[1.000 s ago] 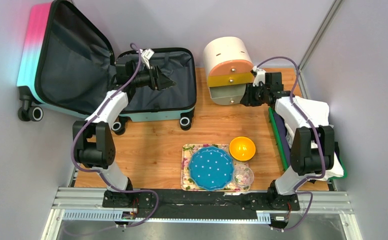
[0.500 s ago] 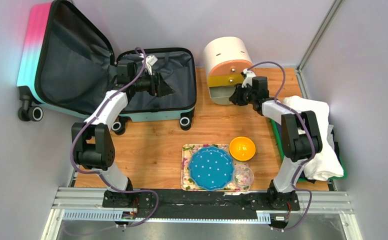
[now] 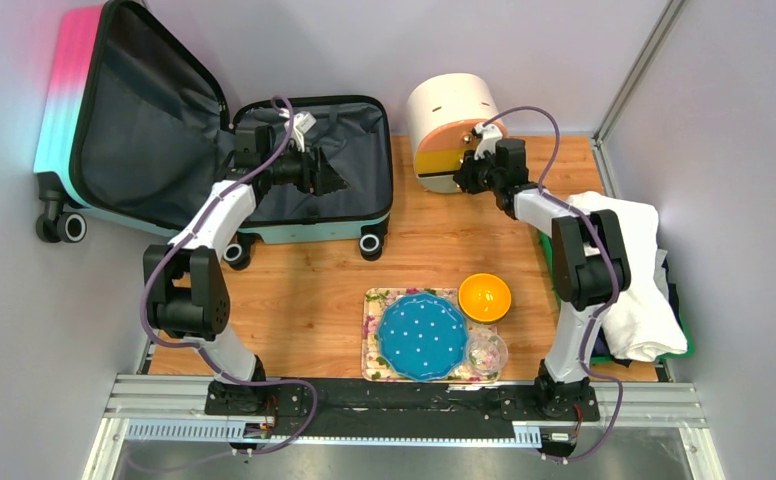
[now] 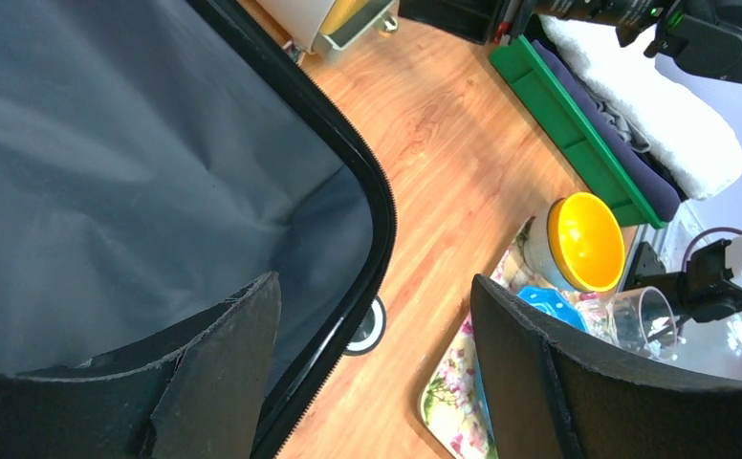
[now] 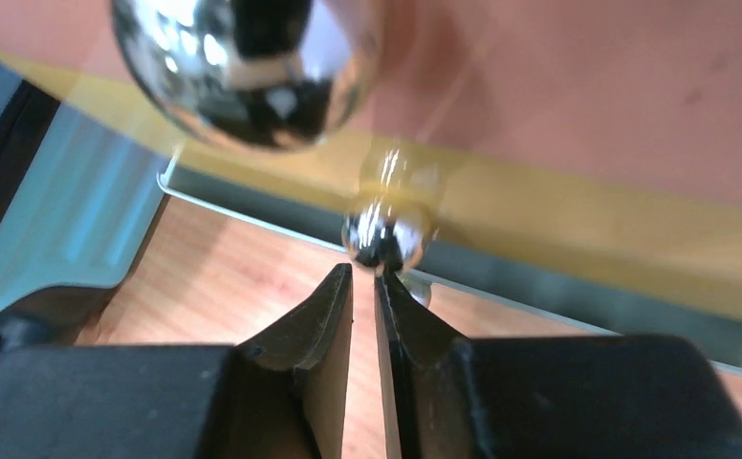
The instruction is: Open, take out, and arrange the luggage
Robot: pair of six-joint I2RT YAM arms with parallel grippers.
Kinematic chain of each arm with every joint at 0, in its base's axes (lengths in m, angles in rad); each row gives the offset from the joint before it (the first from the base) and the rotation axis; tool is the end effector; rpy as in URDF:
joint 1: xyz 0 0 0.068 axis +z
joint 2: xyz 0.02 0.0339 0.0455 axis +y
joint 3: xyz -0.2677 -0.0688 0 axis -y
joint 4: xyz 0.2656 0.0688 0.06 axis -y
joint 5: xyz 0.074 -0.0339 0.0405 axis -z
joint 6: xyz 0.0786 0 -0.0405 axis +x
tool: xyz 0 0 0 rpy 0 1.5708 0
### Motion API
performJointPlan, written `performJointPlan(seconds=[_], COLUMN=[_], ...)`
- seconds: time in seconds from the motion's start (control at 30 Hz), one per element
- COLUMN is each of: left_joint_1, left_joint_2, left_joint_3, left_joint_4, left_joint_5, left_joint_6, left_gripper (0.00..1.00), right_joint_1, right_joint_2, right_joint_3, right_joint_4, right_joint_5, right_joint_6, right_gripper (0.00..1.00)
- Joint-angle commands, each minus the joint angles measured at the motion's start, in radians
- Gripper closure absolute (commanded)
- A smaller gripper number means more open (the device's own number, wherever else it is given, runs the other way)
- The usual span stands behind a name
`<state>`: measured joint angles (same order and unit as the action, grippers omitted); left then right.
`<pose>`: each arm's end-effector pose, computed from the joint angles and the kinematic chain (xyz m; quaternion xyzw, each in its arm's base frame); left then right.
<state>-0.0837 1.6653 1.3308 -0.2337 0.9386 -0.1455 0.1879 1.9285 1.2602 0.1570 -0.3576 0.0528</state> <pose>0.4106 -0.0981 0.2847 0.1931 0.7885 -0.4430 0.3804 0.4744 0.1182 0.1745 -0.1470 0.8412 0.2121 0.4752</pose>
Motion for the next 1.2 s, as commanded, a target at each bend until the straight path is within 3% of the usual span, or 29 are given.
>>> performJointPlan(seconds=[0.0, 0.27, 0.47, 0.67, 0.87, 1.03, 1.17], left_joint_1=[0.001, -0.001, 0.001, 0.001, 0.001, 0.001, 0.001], left_joint_2=[0.03, 0.039, 0.034, 0.039, 0.051, 0.056, 0.044], left_joint_3=[0.041, 0.048, 0.041, 0.039, 0.044, 0.05, 0.035], left_joint_4=[0.039, 0.037, 0.025, 0.031, 0.06, 0.066, 0.071], left_joint_5=[-0.007, -0.02, -0.023, -0.021, -0.012, -0.011, -0.015], left_joint_6=[-0.003, 0.001, 0.021, 0.023, -0.005, -0.008, -0.009], left_gripper=[0.2, 0.2, 0.2, 0.2, 0.21, 0.21, 0.21], right_joint_1=[0.024, 0.031, 0.036, 0.042, 0.099, 0.124, 0.139], right_joint_2=[0.038, 0.076, -0.003, -0.105, -0.06, 0.051, 0.113], right_joint_3=[0.088, 0.062, -0.025, -0.09, -0.053, 0.071, 0.099], right_joint_4=[0.13, 0.292, 0.337, 0.181, 0.07, 0.001, 0.062], right_joint_5=[0.092, 0.172, 0.112, 0.011, 0.067, 0.118, 0.198], right_joint_6=[-0.087, -0.062, -0.105, -0.365, -0.66, -0.692, -0.766], right_gripper=[0.79, 0.79, 0.81, 0.82, 0.83, 0.85, 0.85])
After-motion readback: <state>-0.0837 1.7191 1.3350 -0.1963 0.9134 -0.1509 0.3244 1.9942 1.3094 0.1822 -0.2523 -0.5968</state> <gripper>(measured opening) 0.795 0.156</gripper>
